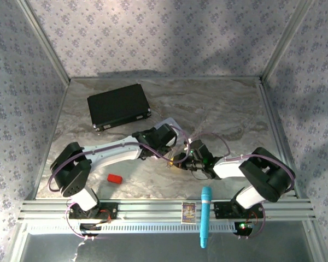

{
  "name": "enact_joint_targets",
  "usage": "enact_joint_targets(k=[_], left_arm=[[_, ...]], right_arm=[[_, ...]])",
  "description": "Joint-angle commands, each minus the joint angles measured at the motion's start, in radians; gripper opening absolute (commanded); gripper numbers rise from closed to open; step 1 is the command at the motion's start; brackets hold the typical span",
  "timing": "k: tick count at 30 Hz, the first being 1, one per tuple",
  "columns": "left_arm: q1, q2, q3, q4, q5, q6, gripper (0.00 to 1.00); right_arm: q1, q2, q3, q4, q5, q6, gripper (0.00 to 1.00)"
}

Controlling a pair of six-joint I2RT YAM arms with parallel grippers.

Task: Unlock the padlock with the key

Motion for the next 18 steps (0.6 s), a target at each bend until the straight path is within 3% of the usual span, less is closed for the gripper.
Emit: enact_joint_targets(k=[1,7,18], left_arm=[[-0.024,0.065,-0.02,-0.031,-0.045,0.022,0.75],[-0.055,0.105,-0.045,-0.049,-0.096,0.009,0.7],[-0.088,0.178,-0.053,-0.057,-0.157,0.009,0.69]], right_arm=[[-0.012,0.012,-0.014,0.067,0.02,0.048,0.0],[-0.038,0.026,-0.03,0.103,0.07,0.125,0.0],[-0.084,0.043,-0.055,0.23,0.052,0.198,0.0]])
